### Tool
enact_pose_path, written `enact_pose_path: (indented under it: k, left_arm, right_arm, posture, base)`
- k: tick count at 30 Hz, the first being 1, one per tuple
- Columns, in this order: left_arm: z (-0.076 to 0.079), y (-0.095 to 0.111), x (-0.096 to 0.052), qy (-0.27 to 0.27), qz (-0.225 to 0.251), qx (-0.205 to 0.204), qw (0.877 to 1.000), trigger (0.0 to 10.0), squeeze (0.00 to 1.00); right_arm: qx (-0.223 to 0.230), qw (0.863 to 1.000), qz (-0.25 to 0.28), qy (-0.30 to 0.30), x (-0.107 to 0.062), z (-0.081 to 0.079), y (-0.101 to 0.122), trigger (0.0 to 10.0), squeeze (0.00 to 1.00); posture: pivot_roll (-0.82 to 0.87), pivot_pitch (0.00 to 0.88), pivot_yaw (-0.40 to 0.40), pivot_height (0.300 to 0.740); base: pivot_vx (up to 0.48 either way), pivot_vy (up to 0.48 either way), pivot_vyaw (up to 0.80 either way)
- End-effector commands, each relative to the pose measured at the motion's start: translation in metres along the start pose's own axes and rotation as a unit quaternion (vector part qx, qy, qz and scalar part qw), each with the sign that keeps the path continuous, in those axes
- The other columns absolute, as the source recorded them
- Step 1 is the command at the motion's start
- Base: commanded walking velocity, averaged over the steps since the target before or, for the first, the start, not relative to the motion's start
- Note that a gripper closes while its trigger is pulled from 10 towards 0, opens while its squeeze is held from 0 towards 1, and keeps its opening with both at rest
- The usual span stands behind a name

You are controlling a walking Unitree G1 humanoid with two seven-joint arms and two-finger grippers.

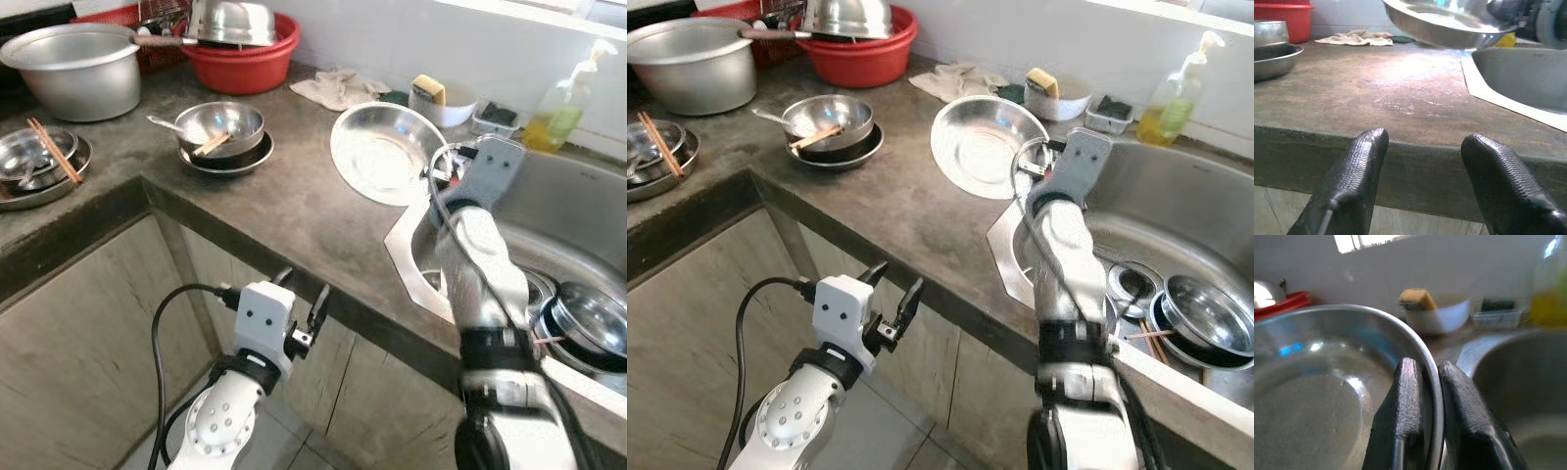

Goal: Kitchen organization

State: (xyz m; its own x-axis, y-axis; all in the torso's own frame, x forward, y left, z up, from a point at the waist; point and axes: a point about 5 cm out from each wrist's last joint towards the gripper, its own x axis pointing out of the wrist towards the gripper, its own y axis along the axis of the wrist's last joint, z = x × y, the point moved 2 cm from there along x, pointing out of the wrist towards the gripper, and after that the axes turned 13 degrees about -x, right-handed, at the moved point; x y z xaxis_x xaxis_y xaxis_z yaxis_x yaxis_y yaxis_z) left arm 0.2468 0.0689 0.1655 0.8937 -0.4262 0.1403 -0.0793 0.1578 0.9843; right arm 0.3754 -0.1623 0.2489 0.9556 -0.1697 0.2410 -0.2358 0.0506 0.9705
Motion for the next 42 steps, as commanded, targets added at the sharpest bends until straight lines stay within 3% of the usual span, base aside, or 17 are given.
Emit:
enact_pose_path:
  k: [1,5,8,13,19,28,33,42]
  left_arm:
    - [0.003,-0.001,0.001,-0.008,-0.002,0.0,1.0,10.0,0.0]
    - [0.002,-0.001,0.001,-0.008,-0.001,0.001,1.0,10.0,0.0]
    - [0.001,0.004,0.002,-0.004,0.011,0.002,1.0,10.0,0.0]
    - [0.001,0.009,0.006,-0.005,0.022,-0.003,1.0,10.0,0.0]
    - [0.002,0.009,0.01,-0.015,0.024,0.0,1.0,10.0,0.0]
    - [0.001,0.006,0.013,-0.022,0.018,0.021,0.999,10.0,0.0]
    - [0.0,0.004,0.013,-0.016,0.014,0.015,1.0,10.0,0.0]
    - [-0.003,0.005,0.015,-0.004,0.016,0.004,1.0,10.0,0.0]
  right_arm:
    - [-0.017,0.998,0.061,-0.005,-0.004,-0.002,0.026,0.0,0.0]
    - [-0.035,0.997,0.071,0.001,-0.013,-0.003,0.027,0.0,0.0]
    - [-0.106,0.988,0.116,0.008,-0.051,-0.004,0.029,0.0,0.0]
    - [-0.134,0.982,0.13,0.011,-0.077,-0.003,0.026,0.0,0.0]
    - [-0.135,0.984,0.113,0.002,-0.083,0.0,0.019,0.0,0.0]
    - [-0.136,0.985,0.102,-0.014,-0.077,0.005,0.02,0.0,0.0]
    - [-0.134,0.986,0.097,-0.001,-0.075,0.002,0.02,0.0,0.0]
    - [-0.131,0.987,0.069,0.062,-0.074,-0.019,0.012,0.0,0.0]
  posture:
    - [0.17,0.102,-0.065,0.74]
    - [0.17,0.097,-0.063,0.74]
    - [0.17,0.077,-0.06,0.74]
    - [0.15,0.059,-0.047,0.74]
    - [0.15,0.05,-0.035,0.74]
    - [0.15,0.047,-0.037,0.74]
    - [0.15,0.056,-0.038,0.74]
    - [0.14,0.066,-0.04,0.74]
  base:
    - [0.0,0.0,0.0]
    - [0.0,0.0,0.0]
    - [0.0,0.0,0.0]
    - [0.0,0.0,0.0]
    - [0.0,0.0,0.0]
    - [0.0,-0.314,-0.7]
    - [0.0,-0.446,-0.76]
    - [0.0,0.0,-0.48]
